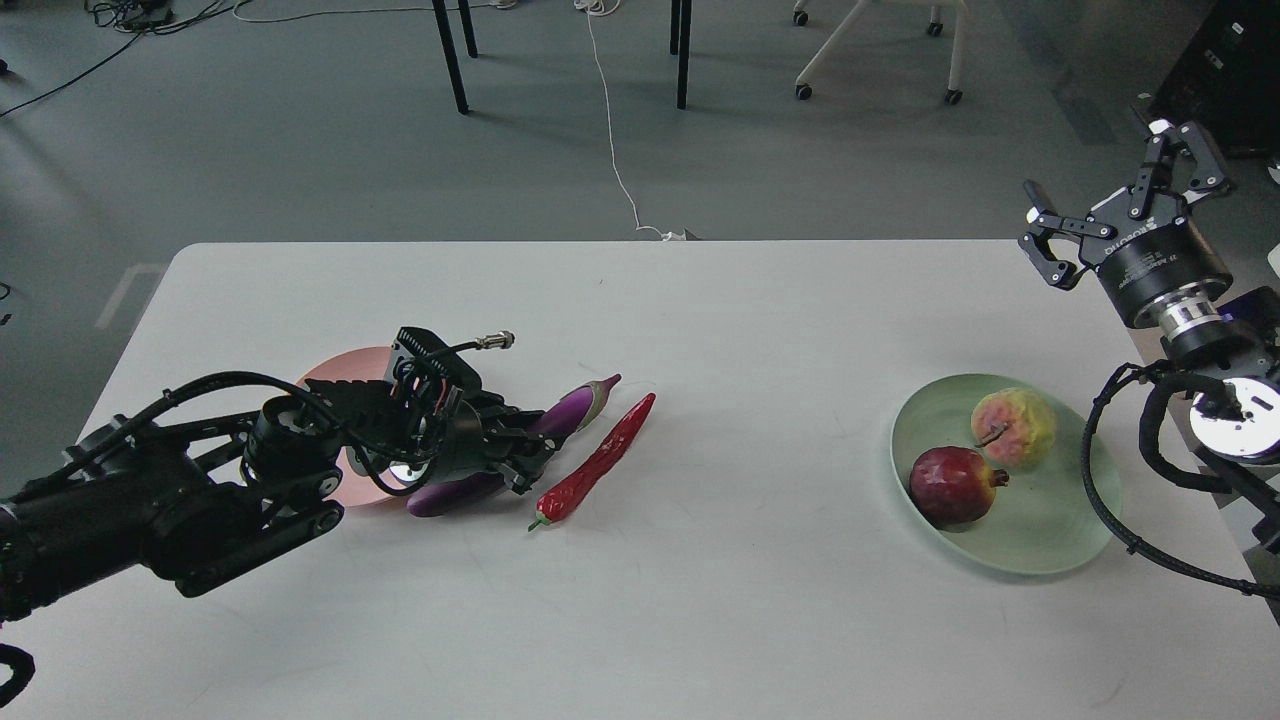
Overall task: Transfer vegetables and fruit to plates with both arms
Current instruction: 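Grasp the eggplant and lay it onto the pink plate, then release the eggplant and grasp the red chili pepper with the left hand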
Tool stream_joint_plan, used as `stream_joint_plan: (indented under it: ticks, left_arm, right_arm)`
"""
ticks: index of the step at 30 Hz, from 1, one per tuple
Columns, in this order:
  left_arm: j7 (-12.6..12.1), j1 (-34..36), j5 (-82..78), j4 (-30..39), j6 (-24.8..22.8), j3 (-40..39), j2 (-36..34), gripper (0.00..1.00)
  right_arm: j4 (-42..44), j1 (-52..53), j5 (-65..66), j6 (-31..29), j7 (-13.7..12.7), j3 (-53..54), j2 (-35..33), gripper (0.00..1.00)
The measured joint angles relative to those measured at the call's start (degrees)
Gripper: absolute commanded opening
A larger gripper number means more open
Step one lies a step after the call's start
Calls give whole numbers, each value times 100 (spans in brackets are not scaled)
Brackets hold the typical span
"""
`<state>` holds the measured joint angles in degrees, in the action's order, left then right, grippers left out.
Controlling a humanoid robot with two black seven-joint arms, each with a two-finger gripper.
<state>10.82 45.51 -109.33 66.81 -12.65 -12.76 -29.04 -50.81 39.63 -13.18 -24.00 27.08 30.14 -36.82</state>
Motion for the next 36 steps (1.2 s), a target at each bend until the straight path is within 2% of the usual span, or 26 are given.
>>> stream_joint_plan:
  ticks: [7, 12, 13, 16, 17, 20, 28, 32, 36]
  left_arm:
    - [59, 197, 595, 491, -67, -166, -1183, 19]
    - [69, 81, 653, 332, -66, -23, -1750, 22]
    - [69, 23, 654, 227, -52, 11, -1765, 28]
    - [61, -105, 657, 16, -18, 49, -1767, 60]
    - [50, -125, 657, -10, -12, 51, -1761, 65]
    - [24, -140, 657, -37, 0, 56, -1603, 73]
    - [21, -15, 611, -15, -47, 54, -1465, 77]
    - [28, 406, 595, 46, -160, 47, -1388, 77]
    - [16, 841, 556, 376, -427, 53, -988, 76]
  right_arm:
    - [17, 34, 0, 9, -1, -17, -11, 99]
    - [34, 36, 2, 10, -1, -33, 41, 99]
    - [34, 36, 2, 10, -1, -40, 47, 99]
    - [28, 30, 7, 10, -1, -55, 58, 99]
    - [24, 30, 13, 10, -1, -58, 59, 99]
    - [18, 30, 39, 10, -1, -61, 60, 99]
    - [18, 29, 73, 2, -1, -65, -13, 99]
    - [18, 5, 77, 1, -1, -65, -19, 99]
    - [18, 2, 79, 0, -1, -65, -19, 99]
